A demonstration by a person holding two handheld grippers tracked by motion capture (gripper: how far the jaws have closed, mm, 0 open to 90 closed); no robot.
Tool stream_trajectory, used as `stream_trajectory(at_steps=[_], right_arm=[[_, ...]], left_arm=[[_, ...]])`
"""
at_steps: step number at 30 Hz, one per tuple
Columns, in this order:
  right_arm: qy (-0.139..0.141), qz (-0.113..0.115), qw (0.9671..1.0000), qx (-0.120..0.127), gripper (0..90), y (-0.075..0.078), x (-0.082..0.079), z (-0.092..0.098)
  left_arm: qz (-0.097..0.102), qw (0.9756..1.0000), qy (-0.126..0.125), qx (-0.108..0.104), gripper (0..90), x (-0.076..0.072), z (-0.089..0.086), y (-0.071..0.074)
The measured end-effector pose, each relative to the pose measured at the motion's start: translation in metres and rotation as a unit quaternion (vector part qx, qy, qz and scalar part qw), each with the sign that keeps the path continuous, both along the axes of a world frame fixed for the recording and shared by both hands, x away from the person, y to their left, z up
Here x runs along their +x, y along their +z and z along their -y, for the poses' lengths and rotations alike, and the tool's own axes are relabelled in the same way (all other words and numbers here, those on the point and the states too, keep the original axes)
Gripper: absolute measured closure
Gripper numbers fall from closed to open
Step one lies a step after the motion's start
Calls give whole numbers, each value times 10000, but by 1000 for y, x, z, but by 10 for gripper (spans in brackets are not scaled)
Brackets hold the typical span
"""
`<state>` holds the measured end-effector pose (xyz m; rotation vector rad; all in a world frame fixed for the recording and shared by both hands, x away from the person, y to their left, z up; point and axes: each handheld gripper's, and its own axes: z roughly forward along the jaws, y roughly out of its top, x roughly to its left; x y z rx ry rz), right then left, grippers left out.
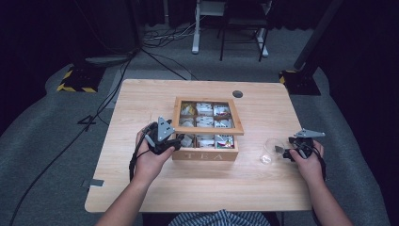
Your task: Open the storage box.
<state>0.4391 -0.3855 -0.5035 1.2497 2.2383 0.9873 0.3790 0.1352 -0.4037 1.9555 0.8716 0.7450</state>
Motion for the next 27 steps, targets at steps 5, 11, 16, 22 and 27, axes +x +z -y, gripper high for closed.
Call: stream_trajectory(at_steps=[5, 11, 16, 22, 27], right_arm=[[218, 140, 9996, -95, 208, 1, -4, -3], [165, 237, 9994, -213, 279, 4, -11, -10], [121, 332, 9994, 33, 280, 15, -17, -13], [40, 205, 9998, 44, 296, 22, -28, -11], [-126, 148, 9997, 114, 310, 28, -41, -2]], left_arm=[[58, 10000, 11, 27, 370, 5, -1, 4], [161, 9999, 2, 62, 436, 9, -3, 12], [178, 9998, 23, 122, 463, 14, -3, 15], [246, 9996, 28, 98, 512, 21, -5, 19], [209, 9998, 9, -24, 554, 26, -9, 25]])
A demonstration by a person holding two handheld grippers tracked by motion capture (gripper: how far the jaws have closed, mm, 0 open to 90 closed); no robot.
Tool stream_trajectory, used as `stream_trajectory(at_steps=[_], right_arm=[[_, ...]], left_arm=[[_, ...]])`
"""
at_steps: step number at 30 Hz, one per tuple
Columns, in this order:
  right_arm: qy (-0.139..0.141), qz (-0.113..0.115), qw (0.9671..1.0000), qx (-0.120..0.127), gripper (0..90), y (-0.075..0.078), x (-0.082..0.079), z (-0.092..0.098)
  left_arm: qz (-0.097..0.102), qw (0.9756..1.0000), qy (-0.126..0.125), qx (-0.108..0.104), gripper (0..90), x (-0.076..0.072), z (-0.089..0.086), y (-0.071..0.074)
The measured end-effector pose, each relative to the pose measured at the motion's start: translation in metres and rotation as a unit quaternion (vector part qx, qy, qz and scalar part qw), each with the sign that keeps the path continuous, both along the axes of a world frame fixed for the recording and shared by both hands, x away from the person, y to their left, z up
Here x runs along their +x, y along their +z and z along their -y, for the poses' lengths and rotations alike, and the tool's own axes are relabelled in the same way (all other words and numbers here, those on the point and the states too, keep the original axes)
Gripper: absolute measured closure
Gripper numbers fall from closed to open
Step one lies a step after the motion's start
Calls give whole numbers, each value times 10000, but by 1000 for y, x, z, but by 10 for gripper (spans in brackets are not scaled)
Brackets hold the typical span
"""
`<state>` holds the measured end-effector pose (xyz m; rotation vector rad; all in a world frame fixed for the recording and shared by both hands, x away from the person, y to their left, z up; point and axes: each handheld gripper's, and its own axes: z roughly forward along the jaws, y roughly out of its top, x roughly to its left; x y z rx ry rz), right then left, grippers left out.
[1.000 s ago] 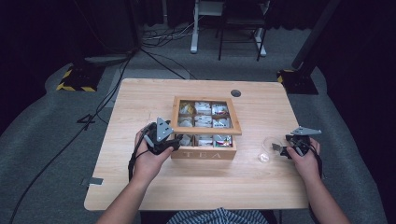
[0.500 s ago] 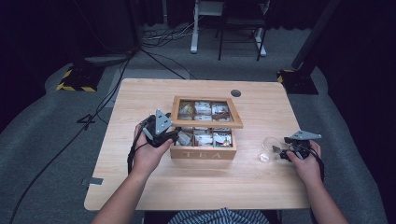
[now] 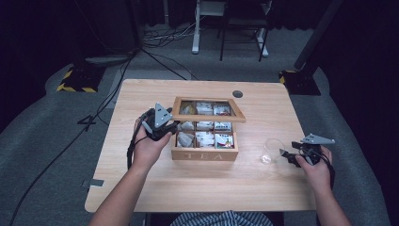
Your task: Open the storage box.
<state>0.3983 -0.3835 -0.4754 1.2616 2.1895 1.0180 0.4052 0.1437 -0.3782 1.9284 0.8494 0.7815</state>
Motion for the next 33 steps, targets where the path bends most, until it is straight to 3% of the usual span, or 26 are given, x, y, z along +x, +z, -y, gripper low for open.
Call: stream_trajectory(at_steps=[16, 27, 30, 33], right_arm=[[-234, 23, 9993, 276, 339, 30, -21, 14], [-193, 157, 9986, 466, 357, 72, -32, 12], [-128, 195, 9980, 592, 357, 84, -31, 8], [-42, 182, 9982, 571, 357, 93, -28, 2]], left_arm=[[-2, 9999, 17, -109, 558, 4, -1, 5], [-133, 9998, 0, -146, 556, 9, -1, 12], [-163, 9998, 23, -143, 556, 11, -1, 14], [-207, 9996, 19, -167, 556, 13, -1, 16]])
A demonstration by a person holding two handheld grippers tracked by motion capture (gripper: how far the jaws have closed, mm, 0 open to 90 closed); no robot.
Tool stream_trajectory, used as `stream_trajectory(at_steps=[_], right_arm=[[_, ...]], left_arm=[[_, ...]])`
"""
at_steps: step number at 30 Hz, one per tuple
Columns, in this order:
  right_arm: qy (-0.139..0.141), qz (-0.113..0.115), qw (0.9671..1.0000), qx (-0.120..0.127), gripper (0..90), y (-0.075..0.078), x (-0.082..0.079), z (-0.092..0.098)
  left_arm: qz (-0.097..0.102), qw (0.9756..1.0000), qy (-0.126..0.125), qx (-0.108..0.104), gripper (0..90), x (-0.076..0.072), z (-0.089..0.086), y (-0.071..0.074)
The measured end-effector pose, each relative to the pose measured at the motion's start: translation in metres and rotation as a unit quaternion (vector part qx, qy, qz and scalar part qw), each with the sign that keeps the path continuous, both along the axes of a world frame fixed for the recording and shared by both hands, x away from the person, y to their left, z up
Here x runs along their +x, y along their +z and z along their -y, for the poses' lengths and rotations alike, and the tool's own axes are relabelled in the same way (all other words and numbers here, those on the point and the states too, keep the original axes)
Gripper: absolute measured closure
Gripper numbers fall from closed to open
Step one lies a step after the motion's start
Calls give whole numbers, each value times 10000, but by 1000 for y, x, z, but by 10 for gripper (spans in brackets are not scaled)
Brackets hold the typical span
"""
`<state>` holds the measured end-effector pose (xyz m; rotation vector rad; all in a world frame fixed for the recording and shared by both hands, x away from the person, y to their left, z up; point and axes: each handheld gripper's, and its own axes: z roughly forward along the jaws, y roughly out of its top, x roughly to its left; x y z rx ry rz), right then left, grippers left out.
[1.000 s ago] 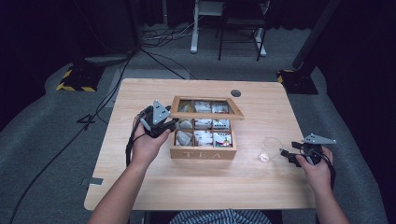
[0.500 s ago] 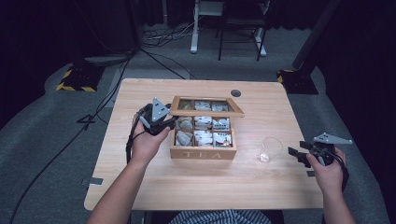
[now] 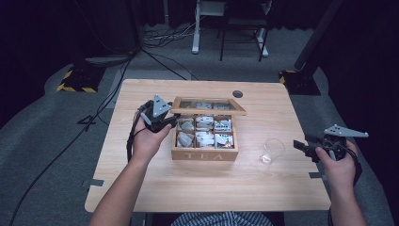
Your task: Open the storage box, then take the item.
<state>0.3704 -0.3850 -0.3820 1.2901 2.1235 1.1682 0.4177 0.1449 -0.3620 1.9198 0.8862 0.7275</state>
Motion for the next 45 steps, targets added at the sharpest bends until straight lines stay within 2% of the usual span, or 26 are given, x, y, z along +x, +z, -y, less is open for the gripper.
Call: stream_trajectory(at_steps=[11, 16, 23, 27, 30, 38, 39, 45], right_arm=[[464, 62, 9989, -32, 353, 21, 14, -38], [723, 108, 9973, -30, 350, 26, 21, -60], [1016, 56, 9948, 39, 343, 26, 31, -91], [1205, 10, 9927, 38, 343, 25, 37, -111], [1244, -12, 9922, 46, 342, 25, 38, -119], [1448, -63, 9894, 70, 333, 20, 39, -153], [1510, -68, 9885, 43, 331, 19, 39, -162], [1641, -33, 9864, 38, 322, 20, 36, -183]], left_arm=[[-100, 9999, -22, 133, 546, 4, 1, 3], [-118, 9999, 49, 49, 544, 5, 2, 3], [-153, 9998, 147, -49, 545, 7, 4, 5], [-126, 9997, 190, 128, 544, 9, 7, 4], [-132, 9995, 208, 194, 544, 11, 8, 3], [-140, 9996, 175, 141, 545, 13, 7, 4], [-144, 9996, 177, 140, 545, 13, 7, 4], [-161, 9997, 161, 76, 545, 14, 5, 5]])
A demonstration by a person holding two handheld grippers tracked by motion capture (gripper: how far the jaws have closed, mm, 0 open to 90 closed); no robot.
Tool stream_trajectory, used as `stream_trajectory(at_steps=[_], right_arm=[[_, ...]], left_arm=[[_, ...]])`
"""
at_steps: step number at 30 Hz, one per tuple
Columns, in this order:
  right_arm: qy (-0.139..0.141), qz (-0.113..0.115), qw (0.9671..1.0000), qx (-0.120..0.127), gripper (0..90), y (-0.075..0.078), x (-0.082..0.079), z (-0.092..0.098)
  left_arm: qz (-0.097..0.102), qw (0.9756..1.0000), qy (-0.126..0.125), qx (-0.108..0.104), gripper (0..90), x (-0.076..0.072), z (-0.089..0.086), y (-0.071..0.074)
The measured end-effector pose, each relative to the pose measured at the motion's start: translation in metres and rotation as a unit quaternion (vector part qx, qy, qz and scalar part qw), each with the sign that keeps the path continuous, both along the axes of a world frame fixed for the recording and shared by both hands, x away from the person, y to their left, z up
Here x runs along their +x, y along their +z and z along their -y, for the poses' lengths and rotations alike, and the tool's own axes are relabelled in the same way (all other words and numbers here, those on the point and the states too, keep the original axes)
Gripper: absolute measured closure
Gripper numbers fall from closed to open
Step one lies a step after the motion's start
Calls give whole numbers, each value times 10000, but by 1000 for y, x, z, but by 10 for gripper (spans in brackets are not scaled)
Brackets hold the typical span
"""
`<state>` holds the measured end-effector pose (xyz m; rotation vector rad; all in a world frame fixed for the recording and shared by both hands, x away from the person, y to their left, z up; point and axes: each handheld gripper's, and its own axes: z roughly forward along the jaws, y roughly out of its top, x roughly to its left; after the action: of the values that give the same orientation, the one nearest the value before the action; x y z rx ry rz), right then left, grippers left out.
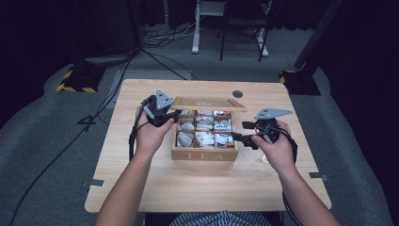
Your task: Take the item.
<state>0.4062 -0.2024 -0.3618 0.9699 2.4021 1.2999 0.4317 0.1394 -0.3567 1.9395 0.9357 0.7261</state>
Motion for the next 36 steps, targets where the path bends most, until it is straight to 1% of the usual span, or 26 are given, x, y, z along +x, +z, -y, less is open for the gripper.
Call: stream_trajectory(at_steps=[2, 6, 10, 12, 14, 16, 18, 19, 20, 21, 22, 25, 29, 30, 32, 35, 36], right_arm=[[1, 45, 10000, 22, 312, 0, -1, -7], [1, 59, 9999, 89, 293, -3, -1, -21], [-7, 77, 9999, 94, 261, -7, 2, -34], [-29, 64, 9999, 147, 233, -10, 4, -40], [-74, 65, 9998, 168, 240, -12, 6, -48], [-128, 70, 9998, 157, 267, -14, 8, -57], [46, -9, 9999, 124, 356, -16, 10, -66], [224, -91, 9997, 83, 415, -19, 12, -75], [224, -91, 9997, 83, 415, -19, 12, -75], [332, -123, 9994, 61, 453, -22, 14, -84], [332, -123, 9994, 61, 453, -22, 14, -84], [423, -155, 9990, 70, 483, -27, 16, -98], [542, -197, 9983, 108, 535, -36, 19, -112], [578, -216, 9981, 92, 565, -40, 20, -117], [595, -215, 9980, 75, 578, -43, 21, -119], [610, -314, 9976, 89, 614, -50, 23, -125], [625, -316, 9975, 78, 623, -53, 24, -126]], left_arm=[[-13, 10000, -5, -31, 545, 1, 0, 1], [-15, 9999, -13, -113, 545, 3, -1, 3], [-15, 9999, -30, -150, 545, 4, -2, 3], [-32, 9998, -49, -184, 544, 5, -3, 3], [-45, 9998, -57, -207, 544, 4, -4, 3], [-60, 9997, -60, -222, 545, 4, -4, 3], [-51, 9997, -67, -209, 545, 4, -4, 3], [-48, 9998, -67, -205, 544, 4, -4, 3], [-56, 9997, -63, -210, 544, 4, -4, 3], [-52, 9997, -65, -209, 544, 4, -4, 3], [-52, 9998, -66, -207, 544, 4, -4, 3], [-50, 9997, -71, -218, 545, 3, -4, 2], [-40, 9997, -78, -219, 545, 2, -4, 2], [-36, 9997, -77, -217, 545, 2, -4, 2], [-30, 9997, -75, -212, 545, 2, -4, 1], [-25, 9998, -80, -196, 545, 2, -4, 1], [-24, 9998, -79, -194, 545, 2, -4, 1]])
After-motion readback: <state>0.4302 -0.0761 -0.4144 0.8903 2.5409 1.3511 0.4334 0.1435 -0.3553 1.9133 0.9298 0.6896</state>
